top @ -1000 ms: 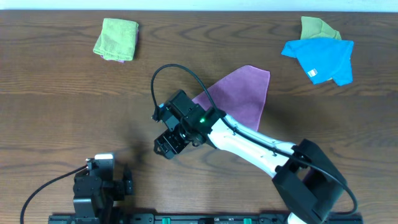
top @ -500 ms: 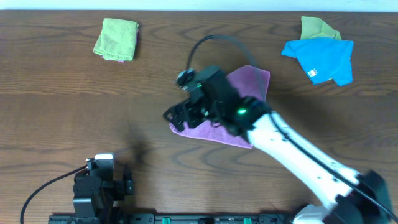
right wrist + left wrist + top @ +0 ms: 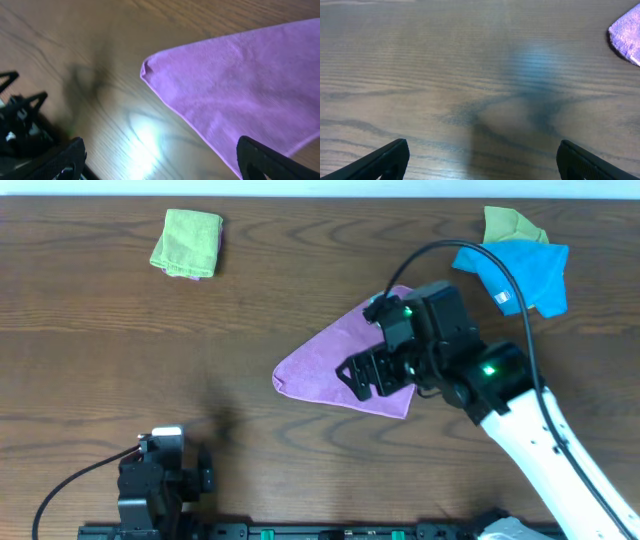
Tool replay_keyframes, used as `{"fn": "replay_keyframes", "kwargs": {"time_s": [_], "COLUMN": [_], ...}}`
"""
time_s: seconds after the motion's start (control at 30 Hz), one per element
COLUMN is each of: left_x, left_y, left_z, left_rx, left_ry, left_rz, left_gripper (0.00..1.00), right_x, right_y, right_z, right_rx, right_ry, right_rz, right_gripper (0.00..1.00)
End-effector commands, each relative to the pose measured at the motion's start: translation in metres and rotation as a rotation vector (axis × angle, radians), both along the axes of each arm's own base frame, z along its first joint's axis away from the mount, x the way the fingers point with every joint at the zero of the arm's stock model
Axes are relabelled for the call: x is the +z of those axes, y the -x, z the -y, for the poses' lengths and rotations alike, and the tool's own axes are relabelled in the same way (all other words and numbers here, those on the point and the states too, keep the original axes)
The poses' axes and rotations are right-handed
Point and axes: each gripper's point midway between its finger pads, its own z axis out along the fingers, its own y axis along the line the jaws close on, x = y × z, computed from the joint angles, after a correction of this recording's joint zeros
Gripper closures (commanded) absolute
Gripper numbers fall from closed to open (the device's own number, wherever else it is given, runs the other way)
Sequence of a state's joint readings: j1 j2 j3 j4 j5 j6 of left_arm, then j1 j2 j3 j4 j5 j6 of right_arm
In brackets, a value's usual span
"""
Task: Fold the cloth
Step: 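Drag the purple cloth to the table center with the right gripper, then grasp the cloth's left corner with left gripper, right corner with right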
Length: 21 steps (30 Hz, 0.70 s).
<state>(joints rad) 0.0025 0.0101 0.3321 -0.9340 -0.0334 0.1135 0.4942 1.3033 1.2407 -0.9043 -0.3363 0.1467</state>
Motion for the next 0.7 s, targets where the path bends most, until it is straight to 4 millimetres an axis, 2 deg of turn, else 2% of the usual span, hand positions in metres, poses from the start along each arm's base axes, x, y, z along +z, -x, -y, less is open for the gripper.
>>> {"fn": "replay_keyframes", "kwargs": {"time_s": [0.0,0.1,0.2,0.3,0.47,0.6,0.67], "left_x": [-0.001,0.008,0.027,0.041,0.056,0.073,0.084], "left_y": [-0.005,-0.013,-0.023,-0.023,-0.025,-0.037,-0.046], "left_z": [0.002,0.015,0.036,0.054,0.07,0.081,0.095], "left_rx": [-0.024,-0.08,-0.181,-0.237,-0.254,-0.249,-0.282], "left_ry": [-0.01,0.042,0.108,0.213,0.348,0.445,0.527], "left_rz": [0.019,0.069,0.152,0.165,0.062,-0.075,-0.164], "left_gripper": [0.05,0.05,0.05,0.05,0.05,0.05,0.05], "right_x": [0.003,-0.002,-0.009,-0.017,-0.026,-0.037,-0.043], "right_y": [0.007,0.018,0.032,0.047,0.065,0.075,0.079], "right_z": [0.008,0.014,0.021,0.031,0.047,0.06,0.064], "right_rx": [0.034,0.033,0.026,0.0,-0.069,-0.136,-0.165], "right_ry": [0.021,0.028,0.028,0.019,-0.012,-0.033,-0.042], "right_rz": [0.033,0.02,0.011,0.004,-0.001,-0.018,-0.031], "right_gripper": [0.04,0.04,0.04,0.04,0.03,0.01,0.01]}}
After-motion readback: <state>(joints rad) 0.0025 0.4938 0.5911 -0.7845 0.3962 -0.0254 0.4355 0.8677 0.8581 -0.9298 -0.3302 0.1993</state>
